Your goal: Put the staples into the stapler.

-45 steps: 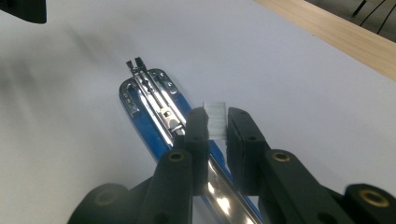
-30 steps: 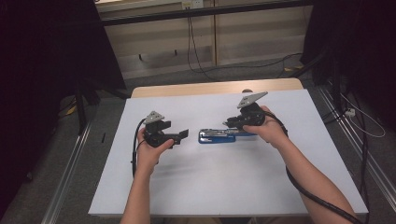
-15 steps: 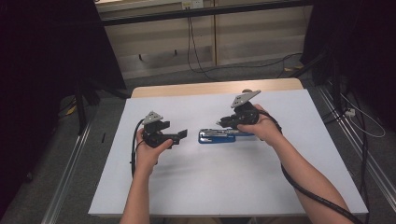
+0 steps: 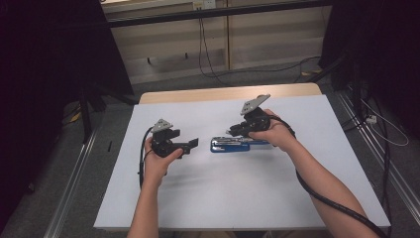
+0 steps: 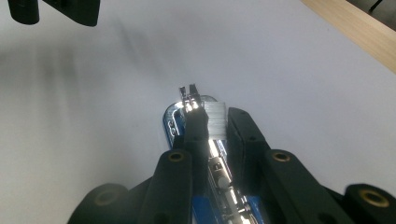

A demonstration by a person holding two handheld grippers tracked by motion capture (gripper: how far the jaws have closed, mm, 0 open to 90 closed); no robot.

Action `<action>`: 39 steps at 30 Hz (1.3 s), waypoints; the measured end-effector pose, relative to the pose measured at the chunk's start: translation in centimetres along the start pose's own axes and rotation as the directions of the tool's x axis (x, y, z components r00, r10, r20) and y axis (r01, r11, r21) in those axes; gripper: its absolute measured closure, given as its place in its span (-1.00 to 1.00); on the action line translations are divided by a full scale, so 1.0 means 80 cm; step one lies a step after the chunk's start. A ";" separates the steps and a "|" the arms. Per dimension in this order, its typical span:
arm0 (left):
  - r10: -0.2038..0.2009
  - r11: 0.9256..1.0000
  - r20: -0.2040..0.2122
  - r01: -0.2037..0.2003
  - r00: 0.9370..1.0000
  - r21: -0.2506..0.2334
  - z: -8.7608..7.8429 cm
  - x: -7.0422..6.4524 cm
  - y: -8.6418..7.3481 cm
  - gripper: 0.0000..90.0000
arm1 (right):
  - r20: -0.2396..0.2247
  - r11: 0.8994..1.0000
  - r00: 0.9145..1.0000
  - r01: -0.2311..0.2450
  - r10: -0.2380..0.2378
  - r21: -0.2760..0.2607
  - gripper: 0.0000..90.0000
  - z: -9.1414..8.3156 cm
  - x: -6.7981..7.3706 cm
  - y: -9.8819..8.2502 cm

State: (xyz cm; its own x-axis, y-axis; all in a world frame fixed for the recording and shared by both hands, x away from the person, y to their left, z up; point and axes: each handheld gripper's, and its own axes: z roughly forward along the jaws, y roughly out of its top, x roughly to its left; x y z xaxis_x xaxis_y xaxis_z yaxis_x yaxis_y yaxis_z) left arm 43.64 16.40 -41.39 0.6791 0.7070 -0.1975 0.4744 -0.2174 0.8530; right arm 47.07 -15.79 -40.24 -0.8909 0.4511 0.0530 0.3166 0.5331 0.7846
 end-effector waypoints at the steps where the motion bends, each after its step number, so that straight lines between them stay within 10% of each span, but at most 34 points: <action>1: -0.003 1.000 0.000 0.003 1.000 0.001 0.000 0.000 0.000 -0.80 | -0.008 1.000 1.000 0.006 -0.006 0.004 0.75 0.001 -0.001 0.001; 39: -0.015 1.000 -0.019 0.015 1.000 0.024 -0.001 0.004 -0.005 -0.79 | -0.157 0.994 0.982 0.109 -0.104 0.023 0.75 0.035 -0.019 0.006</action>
State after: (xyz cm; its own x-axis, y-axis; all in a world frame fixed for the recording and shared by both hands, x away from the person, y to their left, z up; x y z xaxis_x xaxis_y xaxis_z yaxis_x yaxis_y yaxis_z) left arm 43.61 16.79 -41.76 0.6615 0.7225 -0.2010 0.4979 -0.2227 0.8381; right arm 49.53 -14.22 -41.71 -0.9590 0.2753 0.0673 0.2250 0.5953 0.7713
